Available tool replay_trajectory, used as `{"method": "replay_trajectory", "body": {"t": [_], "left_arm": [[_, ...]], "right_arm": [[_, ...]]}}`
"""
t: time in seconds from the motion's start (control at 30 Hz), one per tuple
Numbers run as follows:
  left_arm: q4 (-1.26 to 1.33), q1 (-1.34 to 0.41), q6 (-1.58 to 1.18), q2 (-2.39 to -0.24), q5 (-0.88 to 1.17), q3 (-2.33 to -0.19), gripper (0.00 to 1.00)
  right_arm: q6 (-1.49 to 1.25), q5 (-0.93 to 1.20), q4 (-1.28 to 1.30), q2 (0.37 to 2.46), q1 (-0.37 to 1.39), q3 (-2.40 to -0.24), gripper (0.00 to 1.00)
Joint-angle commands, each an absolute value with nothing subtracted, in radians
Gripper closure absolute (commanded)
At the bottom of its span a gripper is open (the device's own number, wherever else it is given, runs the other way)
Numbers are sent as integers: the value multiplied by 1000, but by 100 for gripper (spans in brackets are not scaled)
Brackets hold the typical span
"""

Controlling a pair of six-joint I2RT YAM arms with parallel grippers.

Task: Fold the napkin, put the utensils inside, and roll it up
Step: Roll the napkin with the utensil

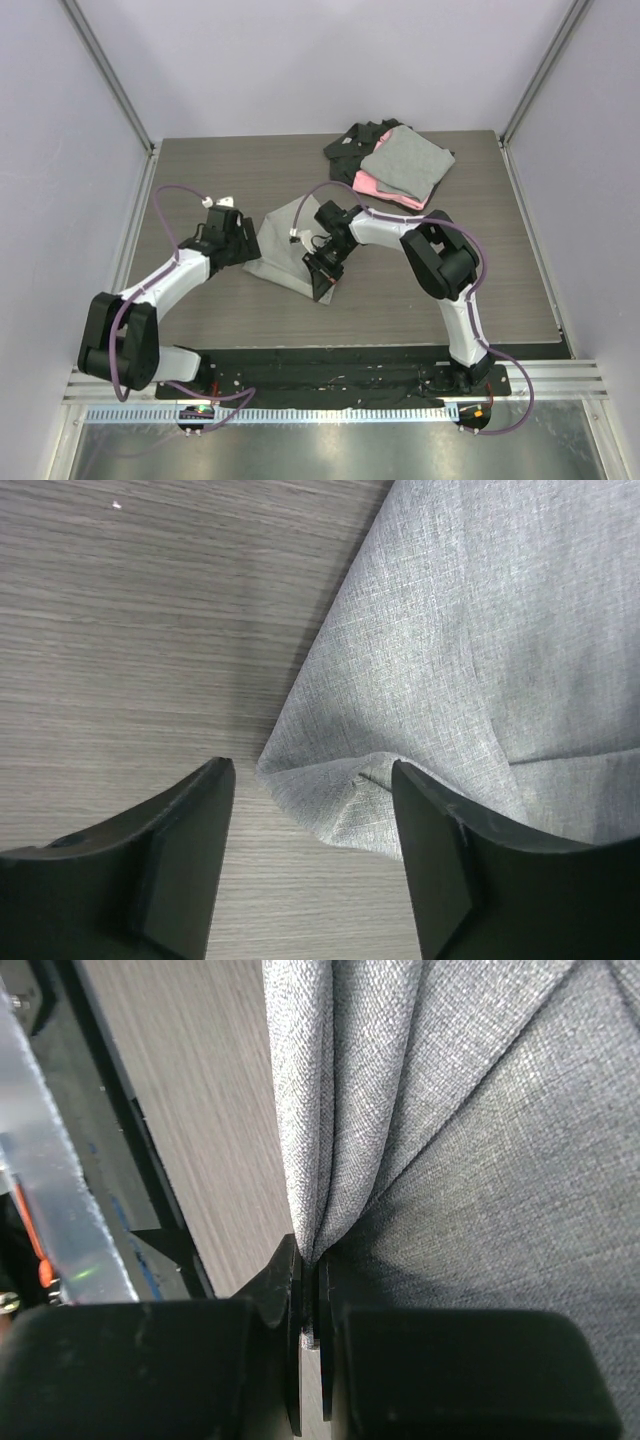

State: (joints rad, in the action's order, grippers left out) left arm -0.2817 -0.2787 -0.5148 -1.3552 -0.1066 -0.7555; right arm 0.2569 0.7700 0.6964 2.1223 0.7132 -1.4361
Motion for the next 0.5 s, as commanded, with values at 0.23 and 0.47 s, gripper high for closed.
{"method": "replay_trajectory", "body": {"t": [0.23,0.47], "left_arm": [[-141,-256,-522,-1302,-89,-670,17],[-62,-233,-549,-1341,-63,-649,25]], "right_arm": [[276,836,739,2198,692,-1457,99],[275,838,747,2206,686,-1460,99]]}}
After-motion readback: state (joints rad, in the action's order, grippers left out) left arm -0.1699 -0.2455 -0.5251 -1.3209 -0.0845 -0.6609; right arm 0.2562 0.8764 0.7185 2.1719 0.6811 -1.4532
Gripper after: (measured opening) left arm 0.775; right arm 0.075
